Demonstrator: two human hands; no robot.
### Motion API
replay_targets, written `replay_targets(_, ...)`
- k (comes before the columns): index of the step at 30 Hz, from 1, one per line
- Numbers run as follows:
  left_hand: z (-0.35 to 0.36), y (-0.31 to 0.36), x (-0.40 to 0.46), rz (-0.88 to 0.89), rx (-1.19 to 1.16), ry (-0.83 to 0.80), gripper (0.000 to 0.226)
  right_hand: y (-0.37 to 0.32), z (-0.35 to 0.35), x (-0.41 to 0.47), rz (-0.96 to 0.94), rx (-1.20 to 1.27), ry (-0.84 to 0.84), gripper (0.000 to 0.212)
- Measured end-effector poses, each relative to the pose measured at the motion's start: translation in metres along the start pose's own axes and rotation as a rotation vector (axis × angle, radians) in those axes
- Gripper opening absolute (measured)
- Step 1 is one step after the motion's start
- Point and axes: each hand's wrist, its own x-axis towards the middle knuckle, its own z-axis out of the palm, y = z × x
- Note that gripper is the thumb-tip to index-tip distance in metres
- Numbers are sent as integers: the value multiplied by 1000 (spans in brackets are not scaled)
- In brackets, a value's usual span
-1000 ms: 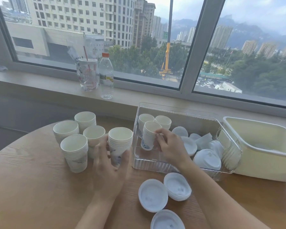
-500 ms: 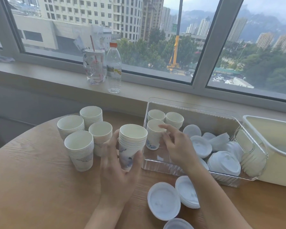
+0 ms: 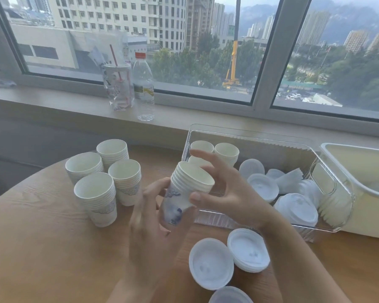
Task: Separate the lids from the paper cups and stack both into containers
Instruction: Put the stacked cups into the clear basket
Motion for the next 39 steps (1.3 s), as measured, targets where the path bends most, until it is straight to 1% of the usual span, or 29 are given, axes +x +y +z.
replay_targets(3,1,-7,-2,52,40,-53,61,2,-11,-2,30,120,57,74)
replay_targets(5,3,-14,-4,39,51,-105,69,2,-25,-4,25,229,158,69)
replay_targets(7,6,-21,-5,4,51,-159,75,6,-41,-6,19,256,301,60)
replay_targets(9,10,-26,-6,-38,45,-200,77,15,-54,-7,53,187,423,57)
replay_targets(11,13,-28,-8,-57,42,-239,75,31,-61,-6,142,41,518,64)
replay_targets(13,16,-28,-10,-49,37,-281,75,44,-61,-3,234,-69,577,67)
replay_targets(16,18,-31,-12,-50,24,-311,75,60,-57,1,283,-202,584,70)
replay_targets(19,19,-33,-13,-51,14,-314,75,72,-53,4,290,-378,582,79)
replay_targets(21,19,-33,-13,-46,11,-312,76,75,-49,6,278,-441,595,85)
replay_targets(26,19,-33,-14,-57,2,-312,75,73,-41,6,268,-432,556,82)
replay_targets(34,20,-31,-13,-63,-3,-298,76,75,-38,7,258,-388,544,79)
replay_targets(39,9,-23,-11,-63,43,-258,67,69,-36,8,261,-461,520,89)
